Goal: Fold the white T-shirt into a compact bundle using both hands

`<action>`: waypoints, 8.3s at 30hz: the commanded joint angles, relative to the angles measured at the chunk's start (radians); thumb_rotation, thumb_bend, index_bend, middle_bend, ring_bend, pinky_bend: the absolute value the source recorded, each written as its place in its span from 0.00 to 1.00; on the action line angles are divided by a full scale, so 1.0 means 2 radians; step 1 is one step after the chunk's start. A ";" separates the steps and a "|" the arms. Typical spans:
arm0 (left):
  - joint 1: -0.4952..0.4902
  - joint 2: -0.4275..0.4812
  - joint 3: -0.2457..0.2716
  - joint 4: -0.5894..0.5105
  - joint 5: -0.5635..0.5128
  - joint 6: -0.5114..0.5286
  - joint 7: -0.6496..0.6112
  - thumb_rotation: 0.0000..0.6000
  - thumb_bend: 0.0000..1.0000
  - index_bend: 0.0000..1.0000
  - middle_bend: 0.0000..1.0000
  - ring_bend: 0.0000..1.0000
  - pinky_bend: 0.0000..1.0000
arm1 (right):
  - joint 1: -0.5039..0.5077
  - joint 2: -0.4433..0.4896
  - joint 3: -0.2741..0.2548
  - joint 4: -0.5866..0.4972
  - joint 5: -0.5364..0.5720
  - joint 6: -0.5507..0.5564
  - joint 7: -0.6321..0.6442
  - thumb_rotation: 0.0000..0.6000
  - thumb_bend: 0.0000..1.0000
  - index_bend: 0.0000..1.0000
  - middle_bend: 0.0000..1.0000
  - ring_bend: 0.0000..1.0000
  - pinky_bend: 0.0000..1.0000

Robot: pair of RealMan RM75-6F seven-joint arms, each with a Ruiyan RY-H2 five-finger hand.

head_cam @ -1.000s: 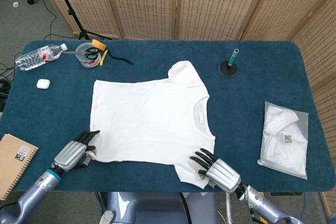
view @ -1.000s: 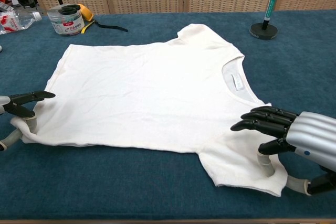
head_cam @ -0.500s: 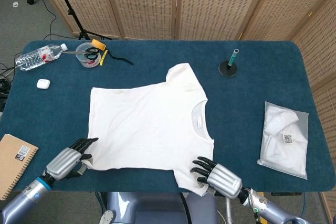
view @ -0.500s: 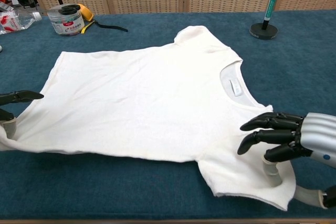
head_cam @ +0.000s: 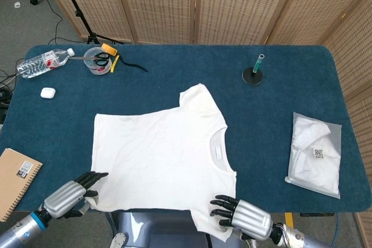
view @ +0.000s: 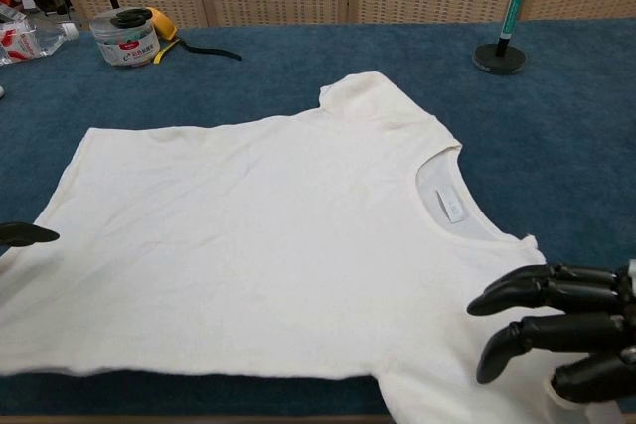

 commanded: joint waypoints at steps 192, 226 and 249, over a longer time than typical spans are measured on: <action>-0.150 -0.115 -0.279 0.035 -0.597 -0.178 0.472 1.00 0.40 0.30 0.00 0.00 0.00 | -0.089 0.114 0.222 -0.080 0.342 -0.013 -0.056 1.00 0.00 0.00 0.00 0.00 0.00; -0.173 -0.184 -0.271 0.154 -0.630 -0.220 0.415 1.00 0.40 0.39 0.00 0.00 0.00 | -0.097 0.112 0.239 -0.076 0.335 -0.030 -0.052 1.00 0.00 0.00 0.00 0.00 0.00; -0.158 -0.216 -0.273 0.168 -0.629 -0.186 0.407 1.00 0.41 0.64 0.00 0.00 0.00 | -0.101 0.114 0.244 -0.077 0.329 -0.031 -0.040 1.00 0.00 0.00 0.00 0.00 0.00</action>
